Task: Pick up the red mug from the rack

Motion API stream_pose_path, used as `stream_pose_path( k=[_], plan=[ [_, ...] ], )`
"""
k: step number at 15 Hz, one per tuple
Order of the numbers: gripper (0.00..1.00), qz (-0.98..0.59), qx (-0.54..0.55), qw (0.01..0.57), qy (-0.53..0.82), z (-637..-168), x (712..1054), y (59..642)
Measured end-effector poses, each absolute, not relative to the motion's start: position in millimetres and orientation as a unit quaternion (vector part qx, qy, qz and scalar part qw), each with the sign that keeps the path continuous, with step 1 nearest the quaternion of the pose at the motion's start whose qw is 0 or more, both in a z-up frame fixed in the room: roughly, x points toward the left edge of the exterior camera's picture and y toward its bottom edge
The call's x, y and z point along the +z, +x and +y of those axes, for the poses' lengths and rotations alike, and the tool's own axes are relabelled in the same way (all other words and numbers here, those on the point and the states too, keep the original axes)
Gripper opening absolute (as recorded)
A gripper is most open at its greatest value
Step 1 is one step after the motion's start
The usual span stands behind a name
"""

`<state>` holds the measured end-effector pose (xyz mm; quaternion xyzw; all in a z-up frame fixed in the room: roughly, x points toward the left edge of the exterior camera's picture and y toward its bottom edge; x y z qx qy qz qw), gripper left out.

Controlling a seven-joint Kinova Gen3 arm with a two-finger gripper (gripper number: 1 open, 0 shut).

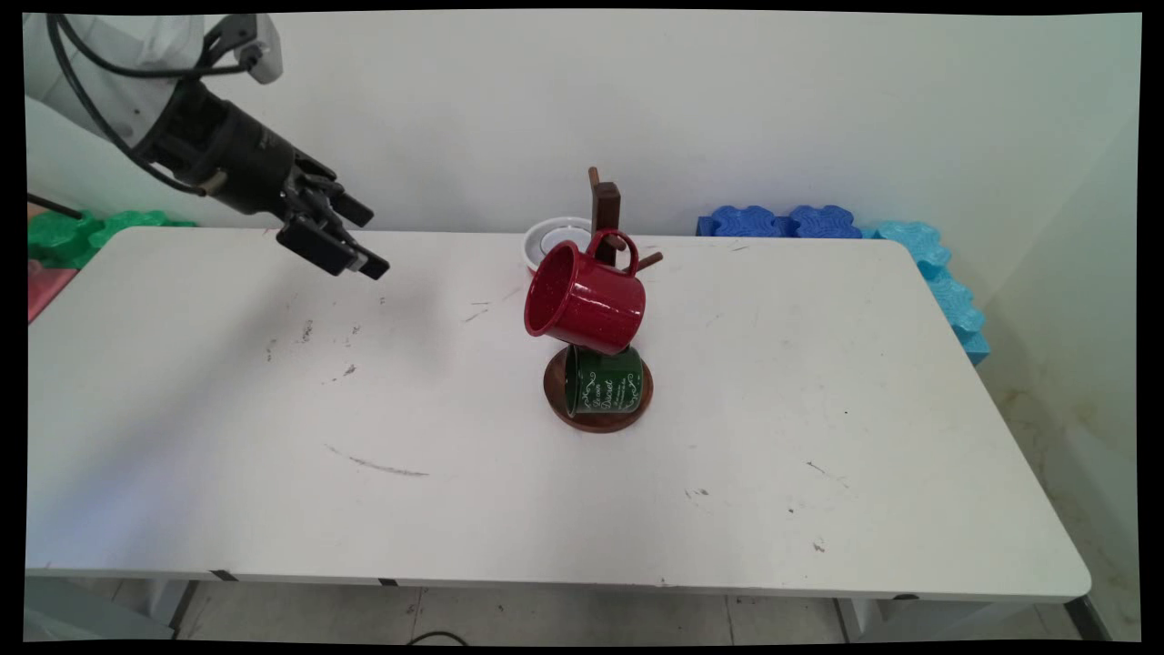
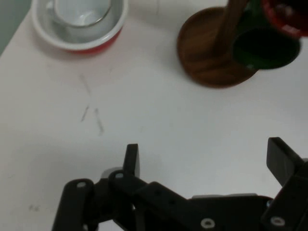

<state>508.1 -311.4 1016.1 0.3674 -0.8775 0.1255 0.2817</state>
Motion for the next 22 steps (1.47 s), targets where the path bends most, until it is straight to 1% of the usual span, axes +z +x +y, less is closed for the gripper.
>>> stream_pose_path(
  k=[4,9,17,22],
  plan=[
    [1.00,-0.867,0.107,0.313,0.374,-301.2,1026.0,480.8],
    [1.00,-0.855,0.089,0.342,0.380,-291.9,1027.7,452.8],
    [1.00,-0.833,0.068,0.380,0.397,-284.6,1018.3,415.7],
    [1.00,-0.823,0.064,0.392,0.405,-282.2,1007.2,401.3]
  ],
)
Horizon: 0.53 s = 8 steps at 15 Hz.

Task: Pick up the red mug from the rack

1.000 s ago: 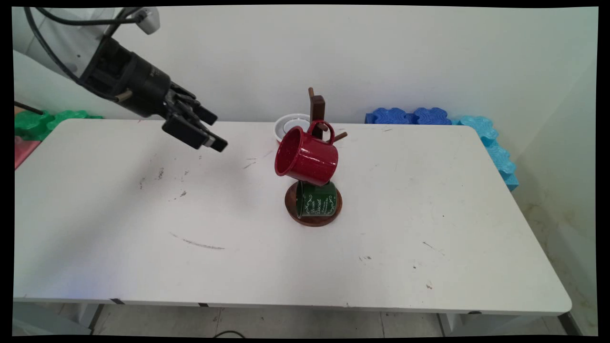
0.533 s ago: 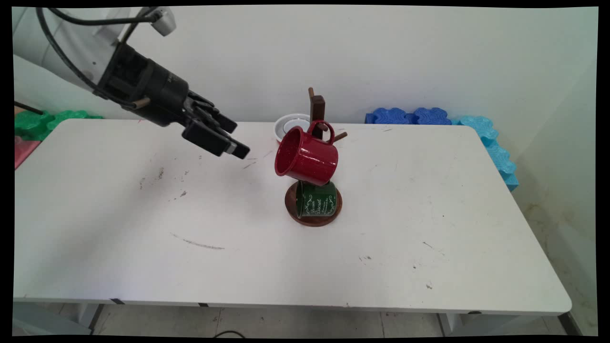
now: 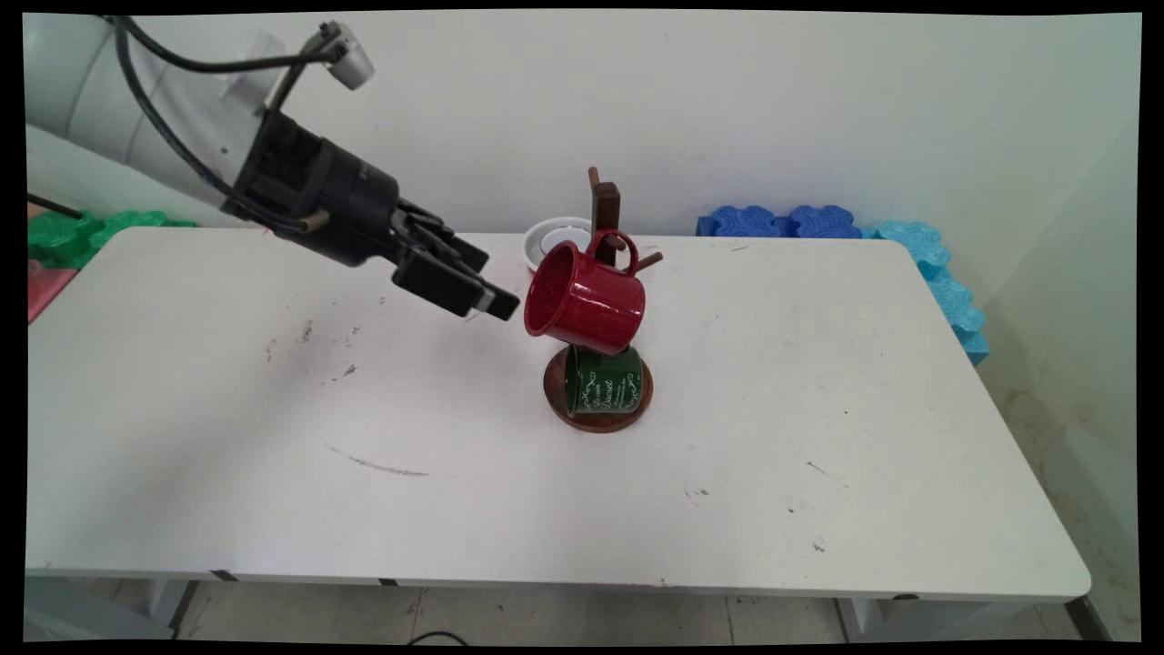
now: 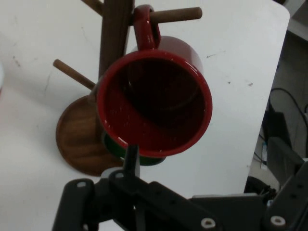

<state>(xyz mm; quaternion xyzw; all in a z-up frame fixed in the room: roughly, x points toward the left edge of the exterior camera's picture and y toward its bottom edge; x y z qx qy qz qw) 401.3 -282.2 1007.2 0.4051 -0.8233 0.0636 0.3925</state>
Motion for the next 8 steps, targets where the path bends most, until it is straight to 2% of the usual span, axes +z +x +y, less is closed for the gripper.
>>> stream_pose_path(
  k=[8],
  plan=[
    [1.00,-0.808,0.062,0.411,0.417,-287.5,989.0,380.4]
  ],
)
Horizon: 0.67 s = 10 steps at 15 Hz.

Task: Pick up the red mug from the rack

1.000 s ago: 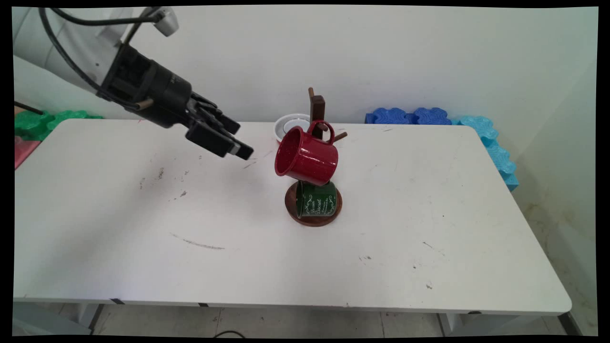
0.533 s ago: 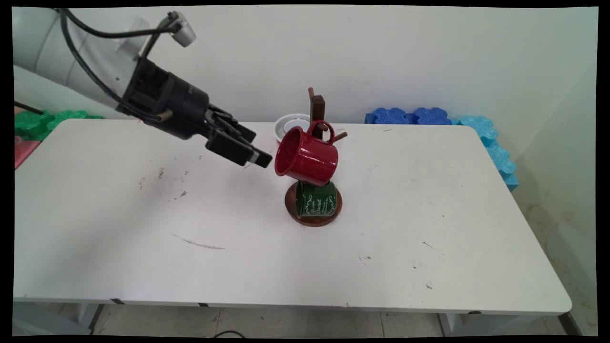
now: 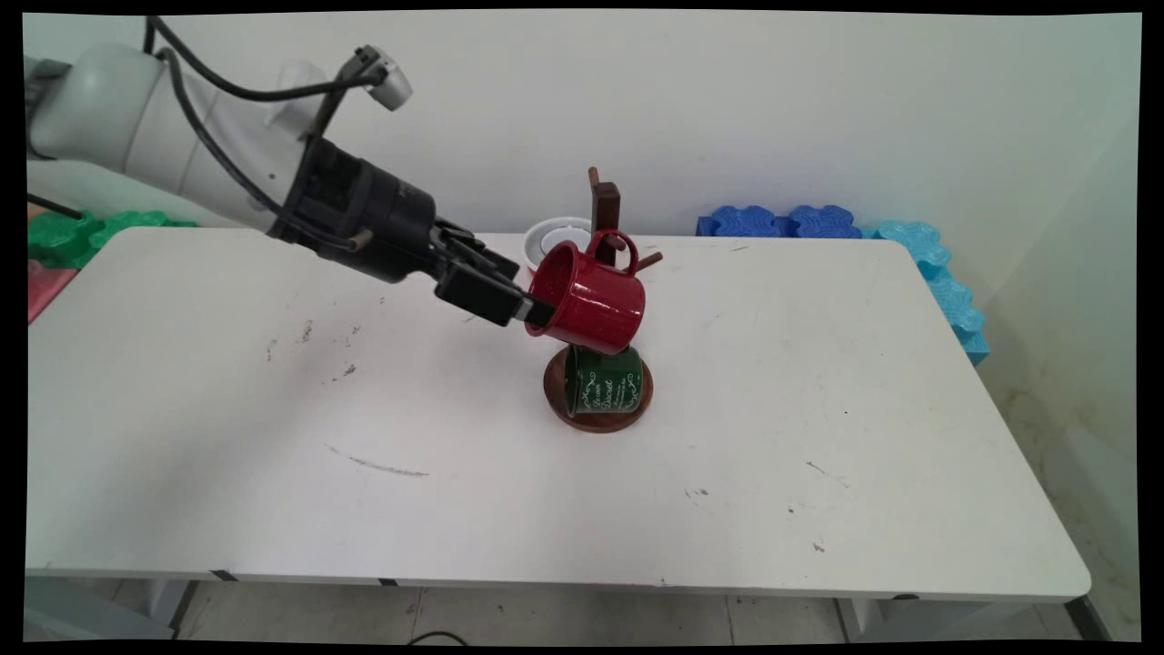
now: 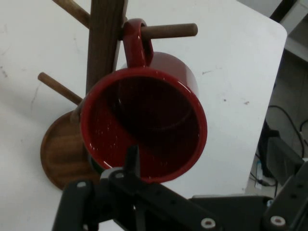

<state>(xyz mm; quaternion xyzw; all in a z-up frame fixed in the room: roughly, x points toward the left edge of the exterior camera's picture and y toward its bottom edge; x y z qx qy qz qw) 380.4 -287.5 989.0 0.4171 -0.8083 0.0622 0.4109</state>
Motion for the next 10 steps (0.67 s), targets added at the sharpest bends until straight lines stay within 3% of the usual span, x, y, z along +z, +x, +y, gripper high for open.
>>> stream_pose_path(
  k=[10],
  plan=[
    [1.00,-0.793,0.060,0.426,0.432,-294.4,968.6,359.9]
  ],
)
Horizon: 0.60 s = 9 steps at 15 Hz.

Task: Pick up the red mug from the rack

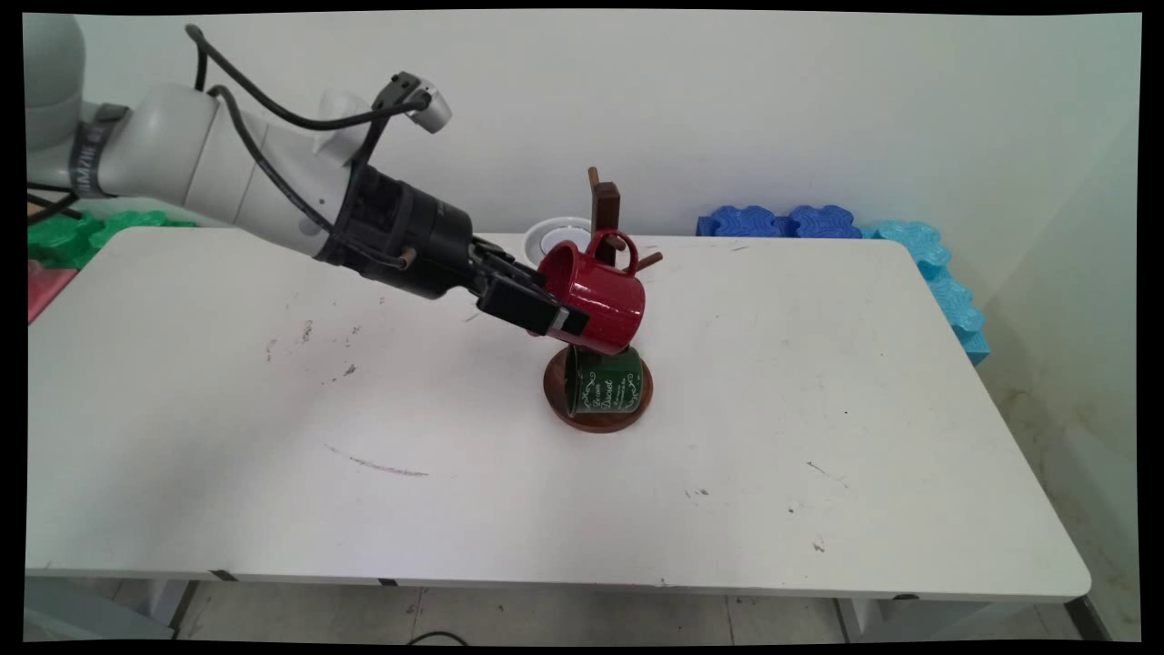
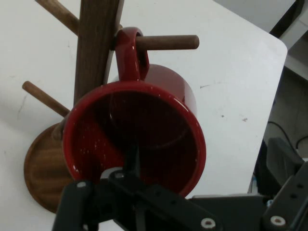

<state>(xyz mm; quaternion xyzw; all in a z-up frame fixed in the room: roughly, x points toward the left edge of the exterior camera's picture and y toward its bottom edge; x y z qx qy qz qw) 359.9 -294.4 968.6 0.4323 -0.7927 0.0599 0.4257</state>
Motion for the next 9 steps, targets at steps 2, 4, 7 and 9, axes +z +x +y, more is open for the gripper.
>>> stream_pose_path(
  k=[2,4,7,9],
  plan=[
    [1.00,-0.791,0.060,0.428,0.434,-295.5,967.0,357.2],
    [1.00,-0.788,0.060,0.431,0.435,-296.6,965.7,354.3],
    [1.00,-0.785,0.060,0.434,0.437,-296.5,963.1,350.8],
    [1.00,-0.784,0.059,0.436,0.438,-295.6,960.8,348.8]
  ],
)
